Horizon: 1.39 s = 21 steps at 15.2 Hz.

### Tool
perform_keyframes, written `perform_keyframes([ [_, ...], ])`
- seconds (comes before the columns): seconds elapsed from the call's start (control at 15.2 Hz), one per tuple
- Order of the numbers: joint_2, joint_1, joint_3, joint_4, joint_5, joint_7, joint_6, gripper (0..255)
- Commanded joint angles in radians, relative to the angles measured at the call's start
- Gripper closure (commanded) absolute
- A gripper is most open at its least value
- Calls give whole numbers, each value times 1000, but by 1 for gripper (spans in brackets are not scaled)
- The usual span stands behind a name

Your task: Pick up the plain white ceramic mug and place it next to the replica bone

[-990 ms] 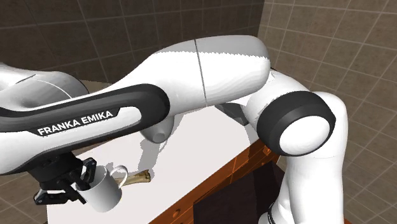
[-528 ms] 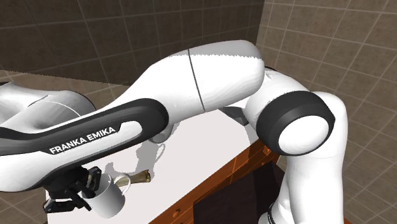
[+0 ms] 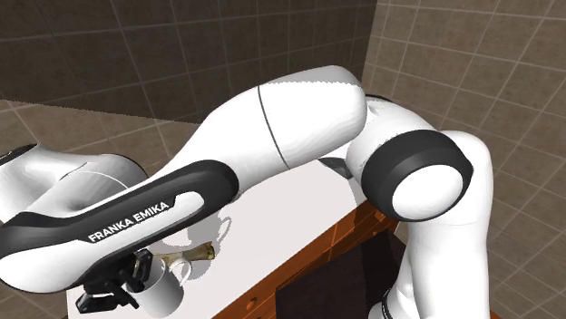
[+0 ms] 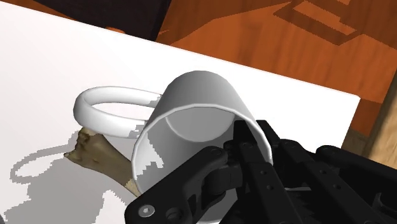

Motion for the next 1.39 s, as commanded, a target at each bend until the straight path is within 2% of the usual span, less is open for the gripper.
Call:
perform_keyframes([
  [0.0, 10, 1, -1, -15, -4, 1, 25, 255],
  [0.73, 59, 5, -10, -101, -23, 5, 157, 255],
  [1.19, 59, 5, -10, -101, -23, 5, 157, 255],
  [1.25, 59, 5, -10, -101, -23, 5, 157, 0],
  [1.32, 59, 5, -10, -101, -23, 5, 157, 0],
])
